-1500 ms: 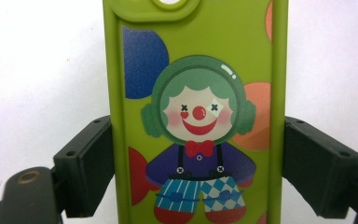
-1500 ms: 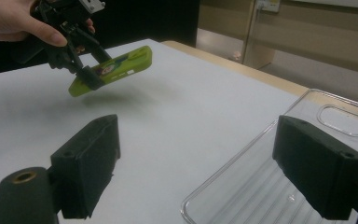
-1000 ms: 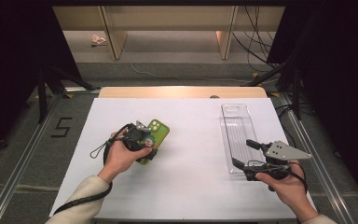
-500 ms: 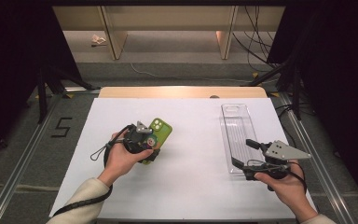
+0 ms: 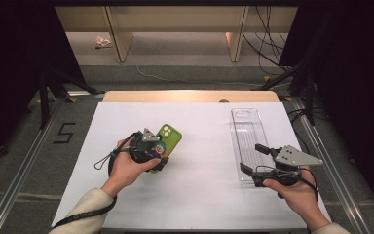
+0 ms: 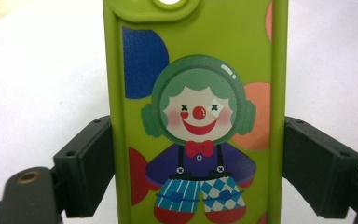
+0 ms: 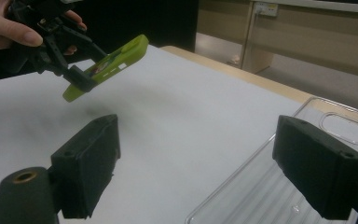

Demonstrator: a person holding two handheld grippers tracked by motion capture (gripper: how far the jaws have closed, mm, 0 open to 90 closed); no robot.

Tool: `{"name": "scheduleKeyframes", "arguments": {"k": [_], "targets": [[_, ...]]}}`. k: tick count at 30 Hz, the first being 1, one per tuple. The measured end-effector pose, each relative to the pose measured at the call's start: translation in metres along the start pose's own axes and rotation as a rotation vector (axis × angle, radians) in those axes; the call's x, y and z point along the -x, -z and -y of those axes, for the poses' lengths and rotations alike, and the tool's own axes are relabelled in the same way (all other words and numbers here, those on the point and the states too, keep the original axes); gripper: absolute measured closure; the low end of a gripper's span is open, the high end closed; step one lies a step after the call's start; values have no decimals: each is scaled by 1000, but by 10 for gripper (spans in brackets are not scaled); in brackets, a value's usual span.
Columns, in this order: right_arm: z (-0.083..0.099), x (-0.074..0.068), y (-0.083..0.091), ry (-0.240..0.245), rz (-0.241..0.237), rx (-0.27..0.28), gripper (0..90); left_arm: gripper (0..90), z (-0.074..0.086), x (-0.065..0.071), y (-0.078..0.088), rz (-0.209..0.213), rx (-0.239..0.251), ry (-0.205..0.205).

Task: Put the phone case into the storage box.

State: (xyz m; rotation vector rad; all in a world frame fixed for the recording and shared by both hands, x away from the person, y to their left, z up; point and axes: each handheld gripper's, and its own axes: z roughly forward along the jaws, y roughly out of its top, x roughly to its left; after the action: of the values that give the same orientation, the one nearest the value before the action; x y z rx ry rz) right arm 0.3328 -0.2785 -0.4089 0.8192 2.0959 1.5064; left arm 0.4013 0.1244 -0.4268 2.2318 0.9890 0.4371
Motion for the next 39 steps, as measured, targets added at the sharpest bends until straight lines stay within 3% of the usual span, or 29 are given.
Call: {"name": "scheduleKeyframes", "arguments": {"k": [39], "targets": [[-20,-16,-33,-14,-59,35,169,161,3,30,8,29,98,-79]]}}
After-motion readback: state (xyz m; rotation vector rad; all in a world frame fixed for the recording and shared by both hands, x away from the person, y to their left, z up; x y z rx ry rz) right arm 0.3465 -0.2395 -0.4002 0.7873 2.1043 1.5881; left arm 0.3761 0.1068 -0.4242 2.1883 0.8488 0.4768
